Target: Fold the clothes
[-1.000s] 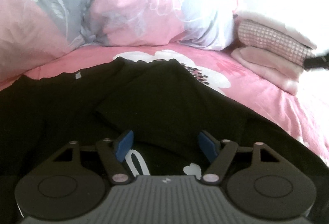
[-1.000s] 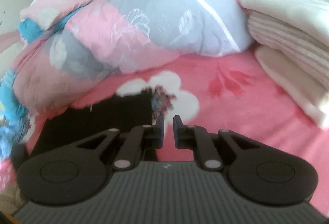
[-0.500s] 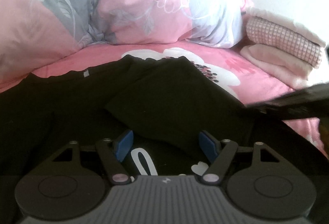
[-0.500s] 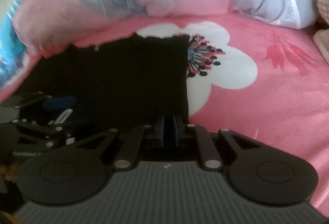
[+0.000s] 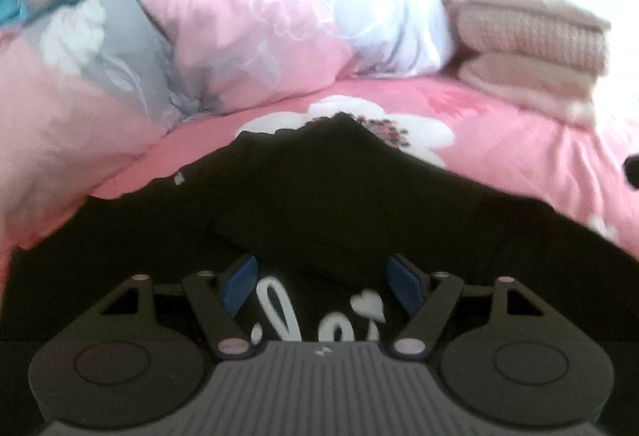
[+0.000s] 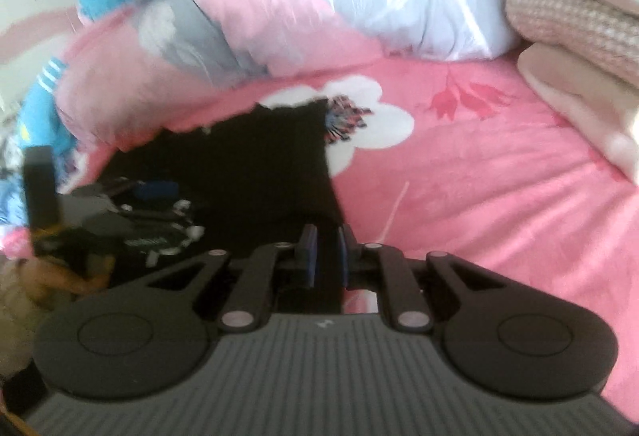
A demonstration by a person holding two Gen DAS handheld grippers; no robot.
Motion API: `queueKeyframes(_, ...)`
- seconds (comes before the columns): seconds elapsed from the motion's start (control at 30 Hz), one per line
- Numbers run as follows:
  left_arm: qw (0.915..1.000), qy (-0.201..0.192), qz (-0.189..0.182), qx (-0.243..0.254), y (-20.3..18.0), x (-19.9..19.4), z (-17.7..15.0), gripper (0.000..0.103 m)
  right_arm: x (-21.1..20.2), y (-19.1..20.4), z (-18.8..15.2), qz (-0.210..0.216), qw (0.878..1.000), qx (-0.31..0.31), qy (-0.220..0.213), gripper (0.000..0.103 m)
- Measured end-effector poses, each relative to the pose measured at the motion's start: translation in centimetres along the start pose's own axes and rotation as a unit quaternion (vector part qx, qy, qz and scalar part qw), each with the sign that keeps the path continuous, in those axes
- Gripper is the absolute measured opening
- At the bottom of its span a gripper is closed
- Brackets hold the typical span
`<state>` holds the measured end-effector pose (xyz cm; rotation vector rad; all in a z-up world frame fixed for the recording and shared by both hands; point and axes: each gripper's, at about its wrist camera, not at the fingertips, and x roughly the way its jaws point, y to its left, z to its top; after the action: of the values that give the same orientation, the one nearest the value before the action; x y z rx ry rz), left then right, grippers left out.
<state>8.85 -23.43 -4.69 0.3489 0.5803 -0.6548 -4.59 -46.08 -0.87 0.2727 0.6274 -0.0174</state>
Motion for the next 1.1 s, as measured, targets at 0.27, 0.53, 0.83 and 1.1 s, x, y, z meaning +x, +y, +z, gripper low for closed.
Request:
queueKeyframes(0.27,0.9957,0.028,0.022,-0.085,0.7,-9.2,-3.2,0.074,-1.8,3.4,-0.2,0.036,0.999,-0.030,0.004,0.011)
queueKeyframes(0.53,0.9852,0.022,0.077,-0.152,2.3,-19.6,-9.8,0.077,11.6,6.4,3.1,-0.017,0.998,-0.023,0.054,0.011)
queueKeyframes(0.83,0.9743,0.009,0.099,-0.202,4.2,-22.6,-12.5,0.079,11.7,11.0,0.5,-0.039,0.988,-0.139,0.060,0.012)
queueKeyframes(1.1,0.9714,-0.003,0.082,-0.223,3.5,-23.1,-14.2,0.087,1.1,12.3,-3.5,0.022,0.988,-0.145,0.048,0.022)
